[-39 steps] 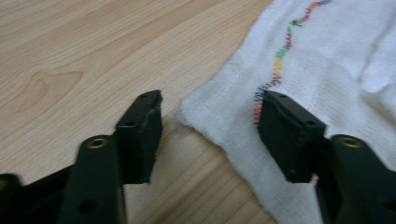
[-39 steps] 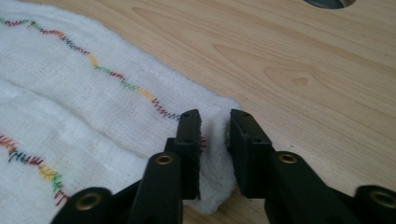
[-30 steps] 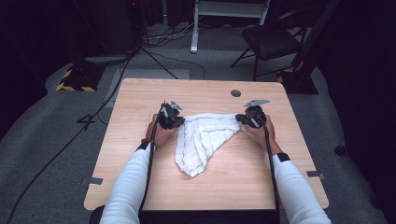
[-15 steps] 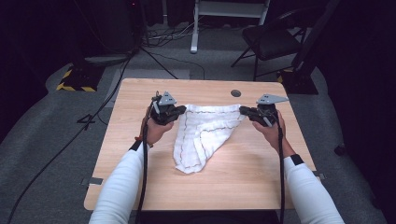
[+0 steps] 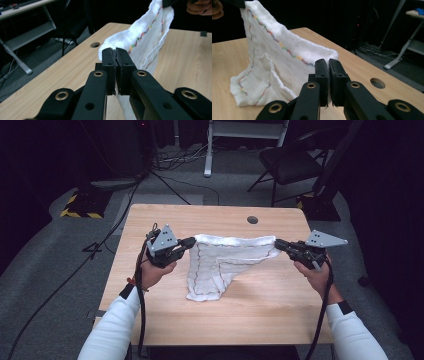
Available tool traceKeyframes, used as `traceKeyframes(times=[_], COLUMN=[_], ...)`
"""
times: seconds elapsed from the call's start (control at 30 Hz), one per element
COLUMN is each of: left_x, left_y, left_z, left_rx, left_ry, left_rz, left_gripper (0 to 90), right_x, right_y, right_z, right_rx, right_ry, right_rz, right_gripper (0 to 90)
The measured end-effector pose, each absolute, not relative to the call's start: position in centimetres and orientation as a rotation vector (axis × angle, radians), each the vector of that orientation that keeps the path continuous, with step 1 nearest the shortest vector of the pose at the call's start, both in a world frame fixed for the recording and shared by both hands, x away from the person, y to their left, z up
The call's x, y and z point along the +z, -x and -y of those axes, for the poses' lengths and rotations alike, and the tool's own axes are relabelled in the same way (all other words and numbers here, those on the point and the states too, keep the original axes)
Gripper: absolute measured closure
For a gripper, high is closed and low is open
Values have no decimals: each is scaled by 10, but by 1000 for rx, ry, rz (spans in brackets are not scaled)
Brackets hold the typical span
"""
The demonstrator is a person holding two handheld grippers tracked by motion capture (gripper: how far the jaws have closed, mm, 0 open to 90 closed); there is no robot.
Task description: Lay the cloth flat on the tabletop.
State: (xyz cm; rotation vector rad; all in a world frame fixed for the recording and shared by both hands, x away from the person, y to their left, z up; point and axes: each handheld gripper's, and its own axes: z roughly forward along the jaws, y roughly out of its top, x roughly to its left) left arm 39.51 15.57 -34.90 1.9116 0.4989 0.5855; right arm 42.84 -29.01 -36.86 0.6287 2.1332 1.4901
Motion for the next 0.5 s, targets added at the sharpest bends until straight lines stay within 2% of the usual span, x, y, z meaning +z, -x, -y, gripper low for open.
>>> traceKeyframes(times=[0.33, 0.5], left_x=[-317, -314], left_y=[-362, -361], left_z=[-160, -161], left_rx=[625, 634], left_ry=[-1867, -1863], left_rz=[-410, -412], left_gripper=[864, 862], right_x=[-340, -333], right_y=[-394, -388], right_z=[296, 296], right_rx=[1553, 1549], right_ry=[-540, -538], right_rz=[-2078, -2070], right_gripper=[864, 863])
